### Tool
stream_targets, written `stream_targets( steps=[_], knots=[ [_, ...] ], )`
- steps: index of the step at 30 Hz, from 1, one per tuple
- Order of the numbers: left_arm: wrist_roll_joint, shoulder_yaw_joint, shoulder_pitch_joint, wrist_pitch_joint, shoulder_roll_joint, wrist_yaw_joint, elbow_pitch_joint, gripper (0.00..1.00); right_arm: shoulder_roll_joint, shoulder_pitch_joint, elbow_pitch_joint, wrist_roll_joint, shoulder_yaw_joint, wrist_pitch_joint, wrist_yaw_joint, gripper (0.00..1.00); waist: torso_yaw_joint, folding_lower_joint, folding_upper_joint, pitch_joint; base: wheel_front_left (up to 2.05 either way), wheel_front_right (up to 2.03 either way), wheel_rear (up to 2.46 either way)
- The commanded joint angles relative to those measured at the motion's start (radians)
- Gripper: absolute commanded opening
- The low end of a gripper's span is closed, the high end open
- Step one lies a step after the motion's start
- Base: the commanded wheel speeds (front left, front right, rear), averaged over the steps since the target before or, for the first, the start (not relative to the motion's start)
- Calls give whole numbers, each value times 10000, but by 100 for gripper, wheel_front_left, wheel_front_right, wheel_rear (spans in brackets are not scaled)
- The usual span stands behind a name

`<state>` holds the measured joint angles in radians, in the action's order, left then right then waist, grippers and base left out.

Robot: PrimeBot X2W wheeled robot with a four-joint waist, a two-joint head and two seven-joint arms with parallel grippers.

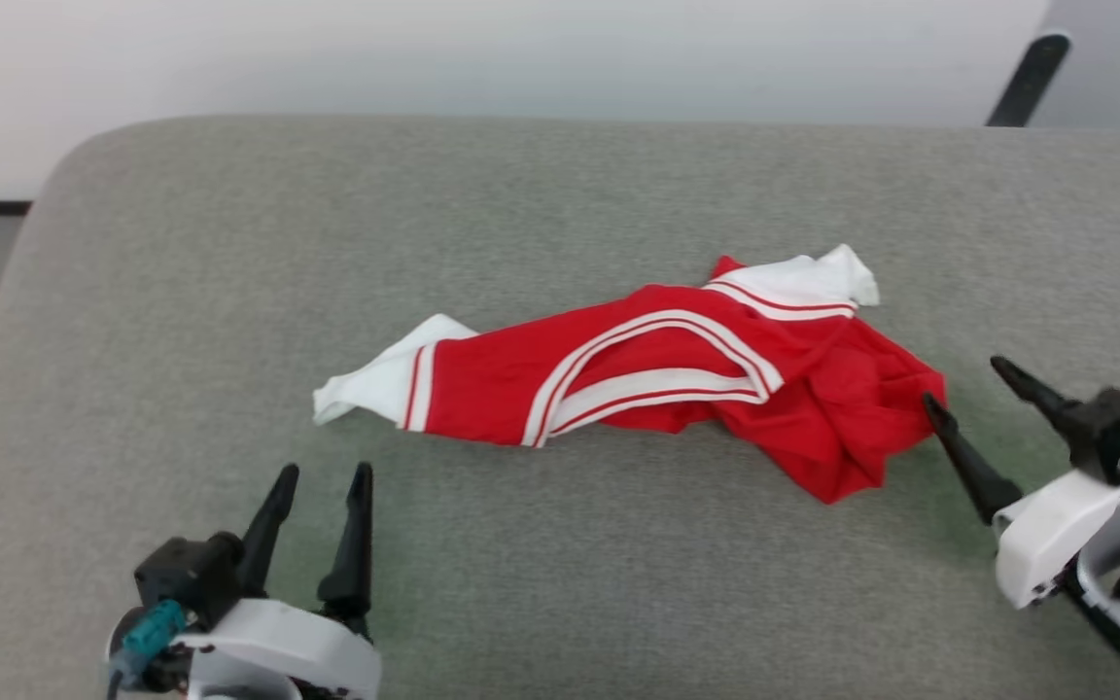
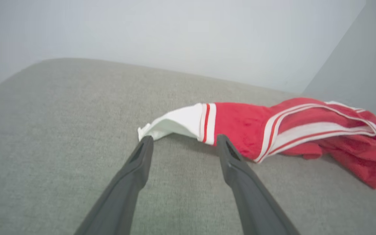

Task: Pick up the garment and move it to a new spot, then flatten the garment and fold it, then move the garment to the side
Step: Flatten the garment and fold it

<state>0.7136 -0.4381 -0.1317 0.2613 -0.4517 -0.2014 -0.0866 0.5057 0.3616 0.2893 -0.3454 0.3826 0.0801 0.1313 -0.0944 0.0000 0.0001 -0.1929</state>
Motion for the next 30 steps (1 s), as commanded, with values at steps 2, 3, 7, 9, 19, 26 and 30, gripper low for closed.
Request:
stream_targets(
  steps=[2,3,7,9,19,26,30],
  knots=[
    [-481,315,273,23,378,0,223,100,641,468,-152,-204,714,-313,-11,100,-428,0,-1,-81,0,0,0],
    [-682,418,348,24,536,89,282,100,970,703,-227,-330,1091,-453,-12,100,-521,0,-1,-122,0,0,0],
    [-1285,725,412,27,1063,535,309,100,2246,1801,-454,-914,2473,-910,-12,100,-899,0,-1,-372,0,0,0],
    [-1511,858,323,28,1297,736,269,100,2879,2473,-566,-1040,3293,-1090,-12,100,-1077,0,-1,-572,0,0,0],
    [-2394,1433,-45,29,2398,1678,-53,100,4759,6226,-601,-1320,7805,-1562,-12,100,-1689,0,-1,-1562,0,0,0],
    [-2858,1769,-307,30,3076,2246,-274,100,4728,7927,-215,-1118,8986,-1488,-12,100,-1920,0,-1,-2123,0,0,0],
    [-3061,1968,-425,30,3357,2536,-439,100,4598,7675,-325,-639,8998,-1665,-12,100,-2035,0,-1,-2302,0,0,0]
  ],
)
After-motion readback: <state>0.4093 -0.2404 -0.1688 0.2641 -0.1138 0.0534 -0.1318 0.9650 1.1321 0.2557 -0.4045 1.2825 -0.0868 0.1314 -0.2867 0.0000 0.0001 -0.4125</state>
